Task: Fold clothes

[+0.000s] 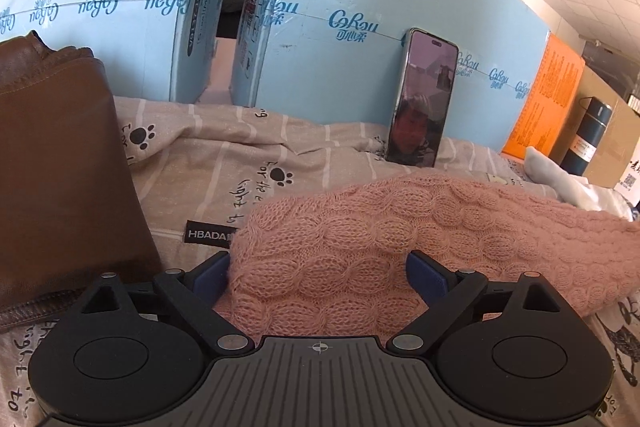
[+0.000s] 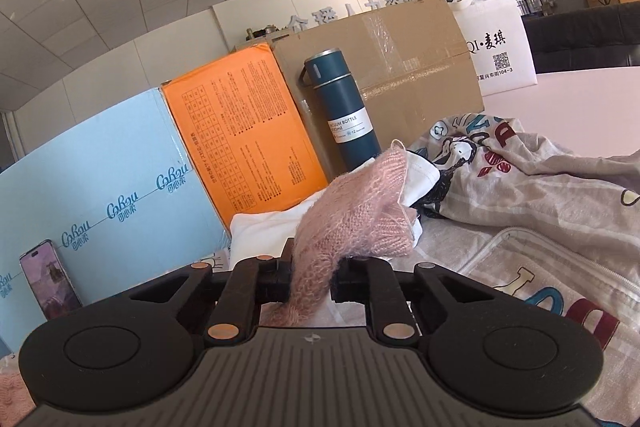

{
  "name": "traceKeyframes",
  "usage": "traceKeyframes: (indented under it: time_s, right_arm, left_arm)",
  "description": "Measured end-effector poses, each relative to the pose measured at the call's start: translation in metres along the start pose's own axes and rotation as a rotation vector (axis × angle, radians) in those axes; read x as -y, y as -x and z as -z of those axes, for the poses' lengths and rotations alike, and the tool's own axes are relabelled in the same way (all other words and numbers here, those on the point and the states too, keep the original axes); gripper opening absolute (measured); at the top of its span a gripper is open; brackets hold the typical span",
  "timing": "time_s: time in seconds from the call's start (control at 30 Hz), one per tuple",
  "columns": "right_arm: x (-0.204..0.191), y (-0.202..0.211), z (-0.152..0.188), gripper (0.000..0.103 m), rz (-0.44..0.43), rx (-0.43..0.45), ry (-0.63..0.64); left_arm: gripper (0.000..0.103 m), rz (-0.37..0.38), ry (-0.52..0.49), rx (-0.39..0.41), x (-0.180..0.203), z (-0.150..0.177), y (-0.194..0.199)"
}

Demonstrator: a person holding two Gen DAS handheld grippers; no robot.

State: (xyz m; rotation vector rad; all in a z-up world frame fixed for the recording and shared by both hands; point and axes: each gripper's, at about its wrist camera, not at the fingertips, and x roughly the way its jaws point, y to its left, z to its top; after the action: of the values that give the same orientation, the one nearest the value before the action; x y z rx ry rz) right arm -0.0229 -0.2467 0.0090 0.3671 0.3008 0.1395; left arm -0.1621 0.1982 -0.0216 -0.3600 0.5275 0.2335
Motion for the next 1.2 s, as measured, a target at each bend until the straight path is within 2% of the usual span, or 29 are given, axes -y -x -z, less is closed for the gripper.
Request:
traceKeyframes:
  time_s: [0.1, 0.2, 0.3, 0.47, 0.6, 0.67, 0.7, 0.73, 0.8, 0.93, 1.03, 1.13, 1.2]
  right_arm:
    - [-0.001, 0.005, -0.005, 0.013, 0.039, 0.021, 0.035]
    - [-0.022, 0.010, 0.001, 0.013, 0.005, 0.034, 0.163]
    - [-0.051, 0.012, 0.013, 0.014, -0.118, 0.008, 0.322]
    - [-0.090, 0.001, 0.036, 0.014, -0.327, -0.162, 0.426]
    - [-0.113, 0.002, 0.056, 0.020, -0.425, -0.227, 0.514]
    - [-0.118, 0.004, 0.063, 0.035, -0.471, -0.255, 0.524]
    - [-0.118, 0.005, 0.064, 0.051, -0.493, -0.273, 0.508]
    - [-0.118, 0.004, 0.066, 0.058, -0.516, -0.294, 0.491]
    - [-0.118, 0.003, 0.065, 0.065, -0.546, -0.325, 0.469]
    - [-0.117, 0.010, 0.063, 0.073, -0.614, -0.334, 0.434]
    - [-0.116, 0.015, 0.062, 0.074, -0.666, -0.341, 0.410]
    - [-0.118, 0.018, 0.063, 0.075, -0.685, -0.346, 0.425]
    - [-0.119, 0.016, 0.066, 0.075, -0.668, -0.350, 0.439]
  left_arm:
    - [0.095, 0.057, 0.003, 0.021, 0.004, 0.000, 0.005]
    - [0.095, 0.047, 0.009, 0.027, 0.003, 0.001, 0.006]
    - [0.095, 0.050, 0.017, 0.032, 0.002, 0.001, 0.007]
    - [0.095, 0.060, 0.025, 0.041, -0.001, 0.001, 0.009]
    - [0.095, 0.059, 0.033, 0.045, -0.002, 0.001, 0.009]
    - [0.095, 0.055, 0.041, 0.052, -0.004, 0.000, 0.009]
    - [0.095, 0.053, 0.048, 0.055, -0.004, 0.000, 0.009]
    - [0.095, 0.051, 0.055, 0.057, -0.005, 0.000, 0.009]
    - [0.095, 0.048, 0.062, 0.058, -0.006, 0.000, 0.009]
    - [0.095, 0.042, 0.061, 0.057, -0.007, 0.000, 0.008]
    - [0.095, 0.039, 0.061, 0.052, -0.007, 0.000, 0.007]
    - [0.095, 0.041, 0.059, 0.050, -0.007, 0.000, 0.006]
    - [0.095, 0.040, 0.057, 0.047, -0.007, 0.001, 0.006]
